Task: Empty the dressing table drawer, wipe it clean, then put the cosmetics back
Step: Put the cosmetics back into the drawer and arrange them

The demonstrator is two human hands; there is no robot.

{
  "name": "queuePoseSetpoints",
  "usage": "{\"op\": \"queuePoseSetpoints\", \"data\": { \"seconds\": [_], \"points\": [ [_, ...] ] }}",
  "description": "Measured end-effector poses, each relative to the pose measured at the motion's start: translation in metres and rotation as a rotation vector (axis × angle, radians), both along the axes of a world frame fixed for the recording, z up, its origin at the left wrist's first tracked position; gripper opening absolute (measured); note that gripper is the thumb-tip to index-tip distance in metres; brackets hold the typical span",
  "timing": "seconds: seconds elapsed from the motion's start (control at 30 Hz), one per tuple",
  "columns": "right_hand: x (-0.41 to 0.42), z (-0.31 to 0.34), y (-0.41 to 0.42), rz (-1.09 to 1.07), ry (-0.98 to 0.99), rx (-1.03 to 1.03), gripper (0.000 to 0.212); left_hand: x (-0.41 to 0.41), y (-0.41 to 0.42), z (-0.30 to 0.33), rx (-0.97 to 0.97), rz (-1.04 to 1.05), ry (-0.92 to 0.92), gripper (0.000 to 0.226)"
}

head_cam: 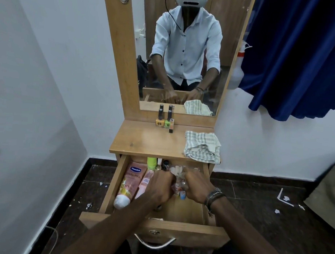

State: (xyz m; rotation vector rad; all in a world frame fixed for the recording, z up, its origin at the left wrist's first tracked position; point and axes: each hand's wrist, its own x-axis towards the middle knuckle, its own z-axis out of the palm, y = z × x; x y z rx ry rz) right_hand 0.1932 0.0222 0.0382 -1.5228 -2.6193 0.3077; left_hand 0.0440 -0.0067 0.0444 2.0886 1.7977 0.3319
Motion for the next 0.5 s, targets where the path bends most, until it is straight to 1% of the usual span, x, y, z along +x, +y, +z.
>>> {"op": "queuePoseSetpoints", "data": {
  "seconds": [0.2,0.33,0.5],
  "points": [
    [0.0047,0.0038,-0.0005,0.050,-0.025,-0.026,0.023,0.0006,0.0014,-0.0032,0.015,-0.031,0.084,0.012],
    [0.0061,0.0015,-0.0015,0.051,-0.072,-0.017,0.024,0.0014,0.0001,-0.0045,0.014,-0.040,0.077,0.011],
    [0.0053,0.0044,-0.0043,0.043,-0.159,0.003,0.021,0.0010,-0.0022,-0.0045,0.007,-0.042,0.101,0.015]
  ]
}}
